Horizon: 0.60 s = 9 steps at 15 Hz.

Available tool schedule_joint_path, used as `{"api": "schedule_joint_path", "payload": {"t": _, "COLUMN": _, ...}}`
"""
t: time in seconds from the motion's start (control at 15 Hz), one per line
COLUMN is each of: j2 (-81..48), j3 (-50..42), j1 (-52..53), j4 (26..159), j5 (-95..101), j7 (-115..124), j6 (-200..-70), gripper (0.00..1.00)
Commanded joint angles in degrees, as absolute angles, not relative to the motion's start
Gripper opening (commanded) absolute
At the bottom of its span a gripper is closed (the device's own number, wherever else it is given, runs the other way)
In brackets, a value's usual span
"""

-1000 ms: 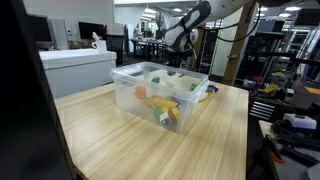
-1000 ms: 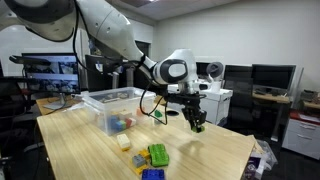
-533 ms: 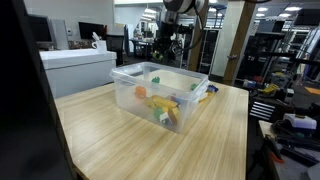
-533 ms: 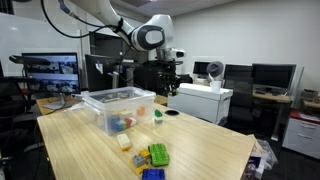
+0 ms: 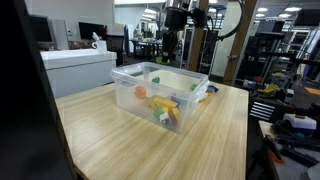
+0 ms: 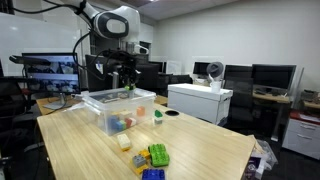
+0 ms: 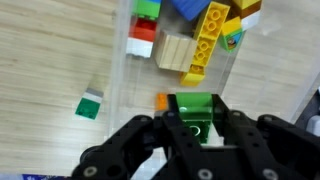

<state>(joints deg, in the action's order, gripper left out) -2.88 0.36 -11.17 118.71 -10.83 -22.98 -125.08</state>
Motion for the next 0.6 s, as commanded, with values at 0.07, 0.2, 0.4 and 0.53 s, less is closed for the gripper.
{"api": "schedule_joint_path", "payload": {"t": 0.07, "j2": 2.89, "j3": -2.63, "j1": -8.37, "j4": 124.42, "j5": -10.42, "j7": -23.97, "j6": -123.04, "gripper": 0.77}}
{"api": "schedule_joint_path", "payload": {"t": 0.2, "j2": 1.83, "j3": -4.03, "j1": -8.31, "j4": 123.29, "j5": -9.96, "j7": -23.09, "j6": -123.62, "gripper": 0.89}}
{"api": "schedule_joint_path", "payload": {"t": 0.4, "j2": -1.3, "j3": -6.64, "j1": -9.26, "j4": 120.91, "j5": -9.01, "j7": -21.59, "j6": -125.33, "gripper": 1.0}}
{"api": "schedule_joint_path", "payload": {"t": 0.53, "j2": -4.18, "j3": -8.69, "j1": -10.08, "j4": 118.88, "j5": -8.11, "j7": -20.47, "j6": -126.81, "gripper": 1.0}}
